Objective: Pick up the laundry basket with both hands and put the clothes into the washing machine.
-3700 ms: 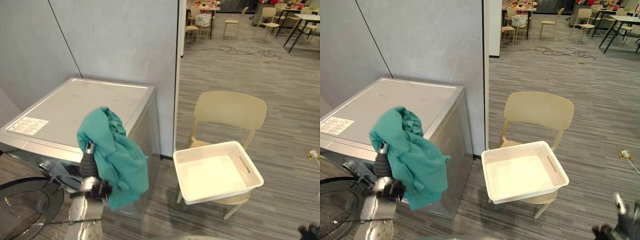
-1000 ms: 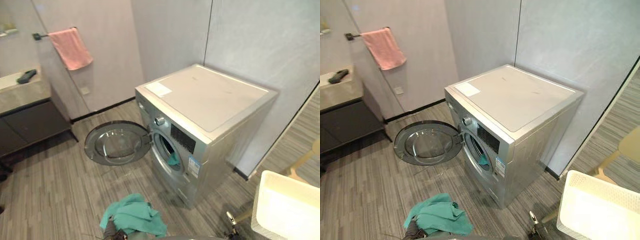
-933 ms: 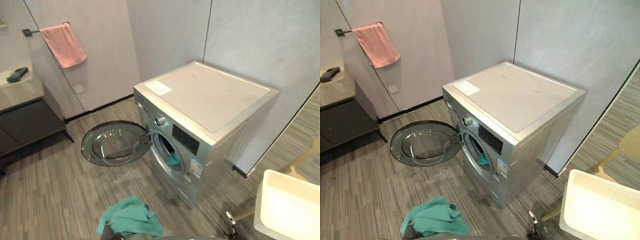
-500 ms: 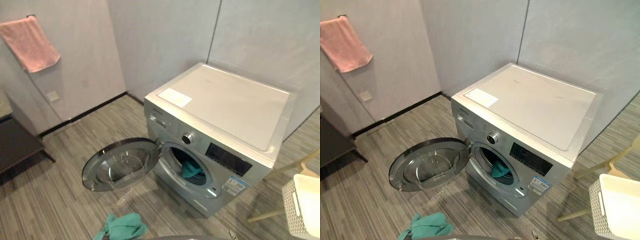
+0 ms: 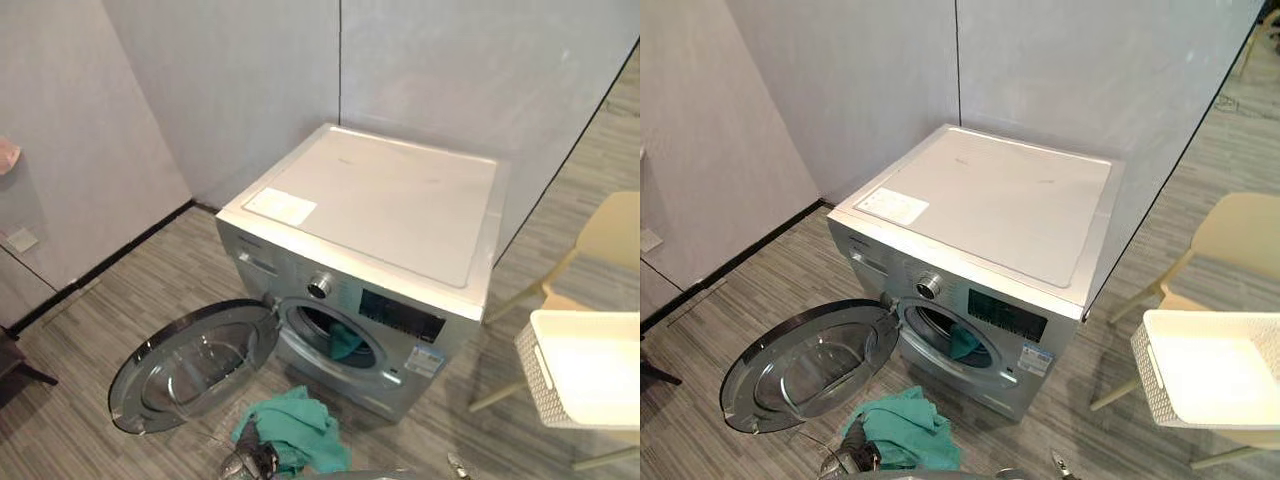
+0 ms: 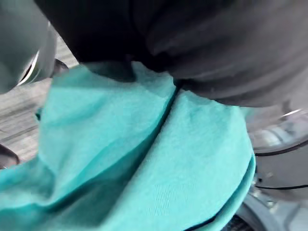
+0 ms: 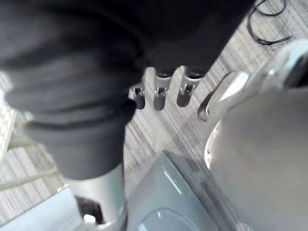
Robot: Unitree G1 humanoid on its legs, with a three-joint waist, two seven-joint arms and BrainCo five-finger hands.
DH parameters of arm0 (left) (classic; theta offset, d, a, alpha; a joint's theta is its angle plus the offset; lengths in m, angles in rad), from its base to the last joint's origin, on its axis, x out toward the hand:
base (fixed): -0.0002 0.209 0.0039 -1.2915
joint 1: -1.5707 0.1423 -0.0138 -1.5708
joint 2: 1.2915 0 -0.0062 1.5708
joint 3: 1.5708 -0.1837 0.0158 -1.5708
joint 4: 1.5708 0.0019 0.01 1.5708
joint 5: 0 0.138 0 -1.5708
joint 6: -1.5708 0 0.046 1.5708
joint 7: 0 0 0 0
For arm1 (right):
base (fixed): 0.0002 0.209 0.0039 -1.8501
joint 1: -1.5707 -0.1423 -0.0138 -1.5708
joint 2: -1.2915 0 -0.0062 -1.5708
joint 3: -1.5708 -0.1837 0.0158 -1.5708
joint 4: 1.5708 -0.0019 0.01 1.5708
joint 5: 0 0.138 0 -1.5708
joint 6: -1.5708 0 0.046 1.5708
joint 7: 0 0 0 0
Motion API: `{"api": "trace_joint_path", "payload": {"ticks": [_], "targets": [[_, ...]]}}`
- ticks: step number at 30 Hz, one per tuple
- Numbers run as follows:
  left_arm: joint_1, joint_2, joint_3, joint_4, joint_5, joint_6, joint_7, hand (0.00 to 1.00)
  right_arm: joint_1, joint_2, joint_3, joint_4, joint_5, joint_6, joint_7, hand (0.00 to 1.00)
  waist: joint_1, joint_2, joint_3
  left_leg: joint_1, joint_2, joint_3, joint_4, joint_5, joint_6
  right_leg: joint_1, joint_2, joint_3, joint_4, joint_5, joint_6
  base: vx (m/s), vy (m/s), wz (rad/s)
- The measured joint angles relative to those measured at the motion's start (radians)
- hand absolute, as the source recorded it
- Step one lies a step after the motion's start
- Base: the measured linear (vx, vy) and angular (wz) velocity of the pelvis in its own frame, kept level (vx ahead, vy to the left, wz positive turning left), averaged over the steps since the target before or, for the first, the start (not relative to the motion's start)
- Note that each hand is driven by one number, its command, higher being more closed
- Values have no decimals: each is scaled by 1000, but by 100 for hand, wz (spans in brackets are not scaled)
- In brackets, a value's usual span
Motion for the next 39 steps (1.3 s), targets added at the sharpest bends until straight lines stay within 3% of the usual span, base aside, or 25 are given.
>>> {"api": "trace_joint_path", "payload": {"ticks": [2, 4, 5, 7, 9, 11, 12, 13, 15, 18, 21, 22, 23, 25, 29, 30, 31, 33, 34, 36, 39], "targets": [[25, -10, 5, -19, -11, -2, 3, 100, 0, -20, 15, -16, -1, -2, -2, 0, 20, 37, 1, -60, 16, -62, 157, 61, -23, 29, 15, 36, -2, -4, 4, 43, 86, -51], [36, -2, 26, -22, -25, -9, 5, 100, -1, -25, 20, -25, 0, -1, -4, 0, 23, 42, 2, -68, 19, -61, 203, 74, 1, 39, 5, 75, -13, -1, 11, 71, 107, -56], [41, 1, 42, -22, -33, -13, 6, 100, 0, -22, 14, -33, -1, 0, -6, 0, 22, 42, 1, -65, 20, -58, 180, 31, 53, 38, -2, 97, -27, 3, 17, 67, 100, -52], [43, 7, 47, -21, -45, -14, 7, 100, -7, -15, 9, -43, -1, -2, -13, 0, 22, 36, 2, -58, 22, -74, 58, -36, 62, 31, -15, 132, -43, 17, 31, 135, 178, -53], [50, 7, 62, -19, -48, -14, 7, 100, -25, -7, -15, -42, -8, -5, -15, 0, 24, 32, 1, -31, 13, -147, -201, -58, 59, 32, -45, 169, -70, 34, 59, 159, 308, -57], [58, 2, 52, -3, -47, -15, 8, 100, -24, -12, -50, -37, -35, -6, -15, 0, 24, 57, -13, 0, -5, -253, -380, 13, 26, 43, -50, 190, -101, 46, 86, 120, 381, -44], [61, 13, 27, 20, -47, -14, 7, 100, -36, -18, -67, -11, -51, -5, -15, 0, 22, 63, -26, 25, -33, -272, -402, -55, -39, 60, -73, 207, -138, 48, 127, 185, 543, -26], [54, 49, 4, 34, -46, -13, 9, 100, -42, 1, -68, 9, -73, -2, -15, 0, 10, 23, -25, 31, -74, -259, -397, -55, -22, 75, -107, 225, -156, 56, 125, 176, 498, -17], [56, 96, -58, 44, -33, -13, 8, 100, -43, 20, -80, 32, -92, 2, -14, 0, 3, -10, -35, 35, -106, -248, -387, -68, -1, 76, -133, 225, -164, 89, 122, 114, 287, -3], [64, 124, -187, 44, -6, -14, 8, 100, -43, 18, -88, 39, -117, 0, -7, 0, 7, -12, -34, 60, -116, -206, -402, -81, 20, 55, -151, 258, -159, 145, 167, 17, 162, -34], [53, 133, -333, -13, 24, -22, 8, 100, -58, 12, -70, 32, -127, 0, 7, 0, 10, -28, -34, 16, -147, -139, -387, -101, 49, -29, -197, 280, -152, 132, 186, -74, 49, -70], [36, 129, -402, -56, 24, -26, 8, 100, -66, -1, -60, 28, -136, 0, 7, 0, 4, -5, -5, -6, -150, -119, -370, -107, 58, -77, -202, 284, -116, 142, 193, -105, 29, -64], [24, 115, -440, -88, 23, -27, 7, 100, -67, -13, -47, 28, -137, -1, 6, 0, -4, 10, 22, -9, -144, -108, -365, -109, 58, -109, -194, 301, -70, 153, 195, -129, 44, -64], [16, 103, -505, -182, 2, -35, 3, 100, -74, -36, -9, 12, -137, -6, 6, 0, -3, 32, 60, -10, -110, -58, -363, -111, 53, -194, -157, 303, 15, 190, 160, -120, 54, -73], [-35, 123, -554, -295, -59, -53, 3, 100, -104, -45, 117, -53, -147, -10, 6, 0, -4, 13, 114, -93, -44, 0, -315, -103, 38, -308, -112, 216, 7, 220, 154, -101, -41, -72], [-70, 123, -564, -311, -64, -54, 3, 100, -115, -47, 129, -64, -144, -12, 5, 0, -4, -5, 131, -139, -29, -4, -269, -106, 33, -331, -99, 215, 6, 214, 153, -68, -103, -21], [-118, 117, -580, -316, -66, -54, 4, 100, -130, -47, 131, -81, -135, -13, 2, 0, -2, -6, 165, -186, -17, -21, -223, -107, 32, -359, -90, 210, 20, 201, 155, -131, -127, 3], [-264, 73, -614, -316, -66, -53, 9, 100, -162, -59, 147, -173, -100, -28, -6, 0, -11, 13, 265, -303, 8, -67, -90, -126, 25, -471, -74, 197, 169, 141, 153, -222, -152, 9], [-309, 54, -613, -316, -75, -53, 19, 100, -164, -64, 176, -212, -81, -38, -17, 0, -13, 15, 279, -352, 21, -75, -42, -151, 17, -529, -67, 200, 236, 109, 152, -196, -98, -8], [-384, 44, -593, -314, -89, -54, 38, 100, -176, -63, 211, -261, -67, -51, -22, 0, -11, -3, 310, -421, 42, -74, 40, -191, 7, -629, -50, 229, 348, 65, 151, -246, -103, -33], [-485, 38, -531, -311, -88, -53, 85, 100, -179, -62, 238, -319, -42, -66, -43, 0, -20, -19, 329, -570, 76, -83, 144, -216, 3, -786, -18, 252, 438, 46, 149, -198, -74, -33]]}}
